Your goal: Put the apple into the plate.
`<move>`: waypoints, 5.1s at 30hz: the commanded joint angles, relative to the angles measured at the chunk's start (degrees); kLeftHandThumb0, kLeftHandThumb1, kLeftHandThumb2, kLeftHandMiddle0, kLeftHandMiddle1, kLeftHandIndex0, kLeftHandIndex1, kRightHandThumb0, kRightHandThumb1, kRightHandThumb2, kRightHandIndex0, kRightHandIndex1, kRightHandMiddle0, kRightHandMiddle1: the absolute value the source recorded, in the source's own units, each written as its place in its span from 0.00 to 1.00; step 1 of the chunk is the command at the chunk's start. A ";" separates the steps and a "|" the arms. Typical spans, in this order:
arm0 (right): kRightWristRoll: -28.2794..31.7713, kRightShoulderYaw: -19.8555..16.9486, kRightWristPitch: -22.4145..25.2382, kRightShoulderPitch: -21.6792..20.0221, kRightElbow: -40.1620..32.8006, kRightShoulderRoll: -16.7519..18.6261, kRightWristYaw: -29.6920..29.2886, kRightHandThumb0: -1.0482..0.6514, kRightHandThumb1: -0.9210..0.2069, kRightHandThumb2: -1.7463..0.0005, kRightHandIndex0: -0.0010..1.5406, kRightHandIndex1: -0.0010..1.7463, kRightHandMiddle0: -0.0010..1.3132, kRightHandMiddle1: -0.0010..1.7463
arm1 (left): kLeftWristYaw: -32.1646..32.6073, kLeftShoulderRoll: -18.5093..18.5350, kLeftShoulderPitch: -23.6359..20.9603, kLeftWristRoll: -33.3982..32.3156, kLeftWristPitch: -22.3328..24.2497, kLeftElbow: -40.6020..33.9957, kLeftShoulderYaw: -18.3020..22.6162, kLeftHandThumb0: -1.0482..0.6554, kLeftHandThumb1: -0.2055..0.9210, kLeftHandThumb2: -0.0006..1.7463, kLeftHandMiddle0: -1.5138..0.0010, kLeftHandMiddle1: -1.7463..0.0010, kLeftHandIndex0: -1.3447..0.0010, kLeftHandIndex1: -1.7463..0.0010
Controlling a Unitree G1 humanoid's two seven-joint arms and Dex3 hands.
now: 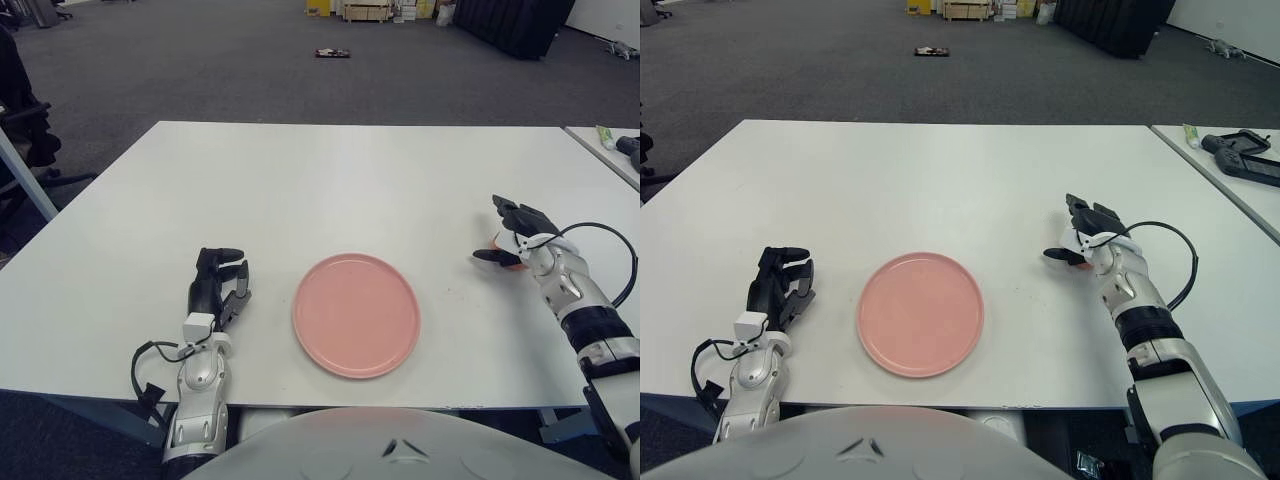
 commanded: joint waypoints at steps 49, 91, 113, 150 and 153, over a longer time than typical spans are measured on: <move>3.13 0.77 12.03 5.83 7.90 0.76 0.64 0.28 0.46 0.40 0.01 0.84 0.00 0.88 | -0.89 0.91 0.98 -0.94 0.73 0.34 0.42 0.41 0.92 0.38 0.75 0.11 0.82 0.00; 9.51 -9.73 4.00 15.51 -8.94 4.12 -12.06 0.62 0.79 0.07 0.56 0.96 0.46 1.00 | 0.02 0.04 0.62 -0.62 1.19 0.17 0.82 0.41 0.94 0.36 0.73 0.11 0.82 0.00; 13.06 -15.67 -5.22 18.43 -18.00 7.40 -19.35 0.62 0.80 0.06 0.56 0.96 0.46 1.00 | 0.10 -0.06 -0.32 -0.28 0.24 1.60 1.01 0.41 0.94 0.36 0.75 0.10 0.83 0.00; 12.84 -17.85 -7.70 25.11 -50.65 12.20 -13.39 0.62 0.80 0.06 0.57 0.95 0.46 1.00 | 0.38 -0.53 -1.27 -0.20 0.79 2.39 0.63 0.41 0.96 0.34 0.75 0.10 0.83 0.00; 12.95 -17.61 -7.99 25.17 -52.27 12.08 -12.21 0.62 0.80 0.06 0.57 0.94 0.46 1.00 | 0.37 -0.59 -1.28 -0.16 0.85 2.34 0.46 0.41 0.97 0.33 0.76 0.09 0.84 0.00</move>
